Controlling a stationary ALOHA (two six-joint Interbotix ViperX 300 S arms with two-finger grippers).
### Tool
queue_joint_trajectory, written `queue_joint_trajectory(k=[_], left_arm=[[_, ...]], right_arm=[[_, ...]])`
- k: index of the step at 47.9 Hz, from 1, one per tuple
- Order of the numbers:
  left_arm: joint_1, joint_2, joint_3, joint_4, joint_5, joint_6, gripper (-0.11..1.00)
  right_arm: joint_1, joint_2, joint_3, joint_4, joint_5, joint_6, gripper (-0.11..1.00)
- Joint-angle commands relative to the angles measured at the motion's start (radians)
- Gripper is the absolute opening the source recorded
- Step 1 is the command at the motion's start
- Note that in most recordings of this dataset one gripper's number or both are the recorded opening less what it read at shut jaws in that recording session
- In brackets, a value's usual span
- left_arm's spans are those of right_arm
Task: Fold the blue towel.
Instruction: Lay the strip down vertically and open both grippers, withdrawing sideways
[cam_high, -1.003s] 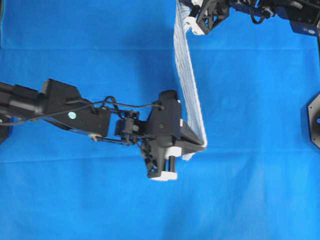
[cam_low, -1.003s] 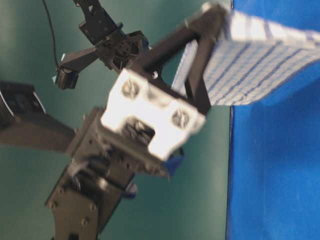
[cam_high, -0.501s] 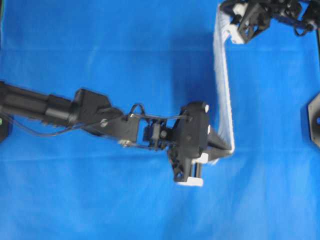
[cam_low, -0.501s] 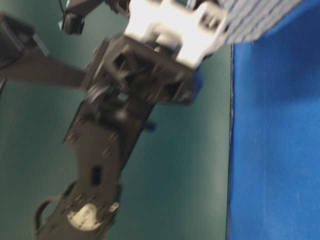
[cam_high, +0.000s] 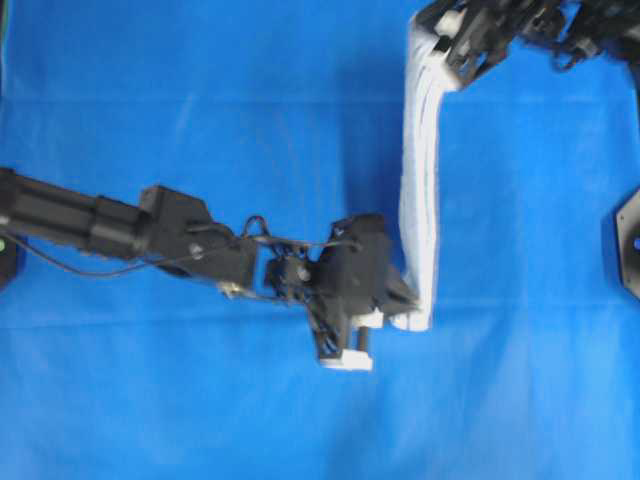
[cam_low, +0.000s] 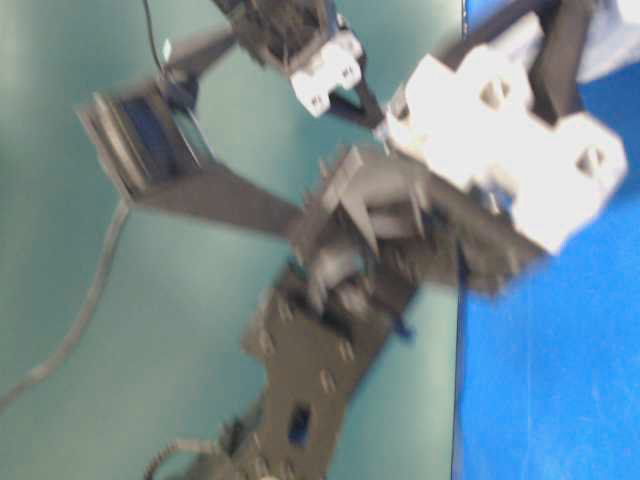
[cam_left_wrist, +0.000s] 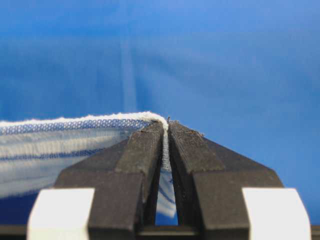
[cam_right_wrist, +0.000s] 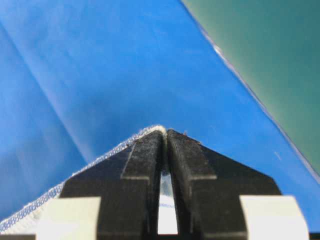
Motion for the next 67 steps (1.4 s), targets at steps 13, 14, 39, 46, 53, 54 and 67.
queue_joint_trajectory(k=[13, 14, 39, 46, 53, 54, 67], left_arm=[[-0.018, -0.118, 0.189, -0.003, -0.037, -0.133, 0.03], [-0.02, -0.123, 0.199, -0.003, -0.041, -0.138, 0.03], [-0.025, -0.13, 0.218, -0.003, -0.074, -0.143, 0.03], [-0.023, -0.137, 0.221, -0.003, -0.069, -0.141, 0.1], [-0.02, -0.192, 0.241, -0.003, -0.014, -0.126, 0.47], [-0.018, -0.206, 0.245, -0.002, 0.0, -0.126, 0.52], [0.02, -0.422, 0.344, 0.002, 0.135, -0.109, 0.58]], right_arm=[[0.046, 0.155, -0.178, 0.0, -0.018, -0.002, 0.06], [0.048, 0.158, -0.183, 0.0, -0.018, -0.002, 0.06], [0.066, 0.175, -0.201, -0.002, -0.006, -0.011, 0.07], [0.066, 0.17, -0.201, -0.002, -0.011, -0.02, 0.13], [0.066, 0.133, -0.198, -0.002, -0.005, -0.02, 0.47], [0.066, 0.124, -0.195, -0.002, -0.005, -0.021, 0.51], [0.08, -0.052, -0.092, -0.002, 0.032, -0.021, 0.54]])
